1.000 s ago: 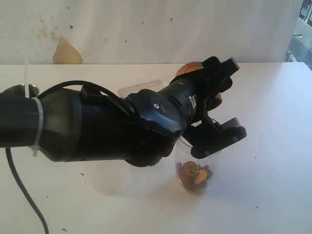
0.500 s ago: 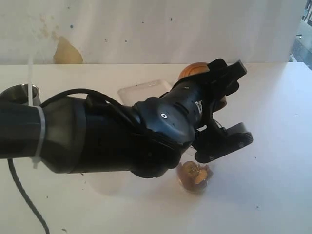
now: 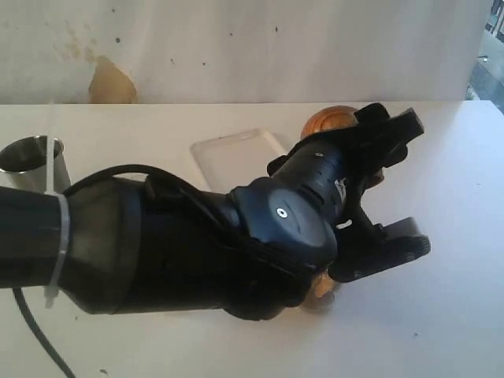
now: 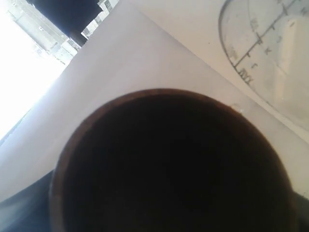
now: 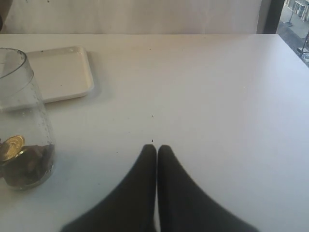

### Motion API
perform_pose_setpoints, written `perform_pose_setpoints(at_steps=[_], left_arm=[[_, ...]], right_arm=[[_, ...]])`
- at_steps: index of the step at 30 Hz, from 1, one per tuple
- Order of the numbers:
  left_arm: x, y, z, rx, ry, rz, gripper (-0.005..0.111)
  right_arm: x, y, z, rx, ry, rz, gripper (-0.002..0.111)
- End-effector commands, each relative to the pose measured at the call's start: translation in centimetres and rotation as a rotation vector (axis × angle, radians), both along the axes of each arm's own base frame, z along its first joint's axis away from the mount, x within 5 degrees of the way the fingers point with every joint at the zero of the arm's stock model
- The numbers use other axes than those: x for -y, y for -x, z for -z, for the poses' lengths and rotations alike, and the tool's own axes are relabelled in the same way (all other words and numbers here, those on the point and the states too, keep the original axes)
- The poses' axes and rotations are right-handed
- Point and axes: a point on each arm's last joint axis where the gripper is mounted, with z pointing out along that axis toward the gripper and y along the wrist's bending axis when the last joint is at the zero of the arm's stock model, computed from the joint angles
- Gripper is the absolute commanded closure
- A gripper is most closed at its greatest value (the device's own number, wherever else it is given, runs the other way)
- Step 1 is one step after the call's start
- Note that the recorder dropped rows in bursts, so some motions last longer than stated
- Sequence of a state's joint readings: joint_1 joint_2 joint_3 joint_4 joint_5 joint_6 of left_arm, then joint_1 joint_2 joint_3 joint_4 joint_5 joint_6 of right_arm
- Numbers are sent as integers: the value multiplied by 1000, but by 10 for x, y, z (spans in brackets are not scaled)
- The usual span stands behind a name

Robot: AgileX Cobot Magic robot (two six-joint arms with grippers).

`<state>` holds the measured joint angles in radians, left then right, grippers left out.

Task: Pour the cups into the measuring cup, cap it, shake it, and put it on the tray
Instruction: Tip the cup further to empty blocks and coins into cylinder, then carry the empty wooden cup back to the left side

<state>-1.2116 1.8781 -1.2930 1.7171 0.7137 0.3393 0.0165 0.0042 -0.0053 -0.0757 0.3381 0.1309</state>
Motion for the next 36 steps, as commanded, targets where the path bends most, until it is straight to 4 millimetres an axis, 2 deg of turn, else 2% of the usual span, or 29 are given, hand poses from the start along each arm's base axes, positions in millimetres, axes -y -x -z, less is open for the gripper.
perform_pose_setpoints(at_steps=[1, 6, 8, 12, 17, 22, 24, 27, 29, 30, 31, 32, 33, 36], left_arm=[[-4, 6, -7, 6, 22, -55, 107], [-12, 13, -11, -205, 140, -109, 107], [-18, 16, -24, -327, 249, -111, 107], [-33, 27, -66, -602, 568, -59, 107], [-43, 41, -91, -822, 782, -40, 107], [-46, 54, -97, -1008, 849, -51, 107], [-54, 48, -101, -1148, 979, -141, 107], [-69, 31, -107, -1223, 1129, -252, 107], [-104, 1, -125, -1241, 1390, -392, 107], [-114, -4, -130, -1233, 1444, -413, 107], [-139, -18, -142, -1196, 1561, -464, 107], [-154, -22, -150, -1166, 1615, -476, 107], [-181, -32, -162, -1092, 1704, -497, 107], [-239, -38, -184, -921, 1853, -547, 107]], right_arm=[[0, 0, 1, 0, 0, 6, 108], [0, 0, 1, 0, 0, 6, 108], [0, 0, 1, 0, 0, 6, 108], [0, 0, 1, 0, 0, 6, 108], [0, 0, 1, 0, 0, 6, 108], [0, 0, 1, 0, 0, 6, 108], [0, 0, 1, 0, 0, 6, 108], [0, 0, 1, 0, 0, 6, 108], [0, 0, 1, 0, 0, 6, 108], [0, 0, 1, 0, 0, 6, 108], [0, 0, 1, 0, 0, 6, 108], [0, 0, 1, 0, 0, 6, 108], [0, 0, 1, 0, 0, 6, 108], [0, 0, 1, 0, 0, 6, 108]])
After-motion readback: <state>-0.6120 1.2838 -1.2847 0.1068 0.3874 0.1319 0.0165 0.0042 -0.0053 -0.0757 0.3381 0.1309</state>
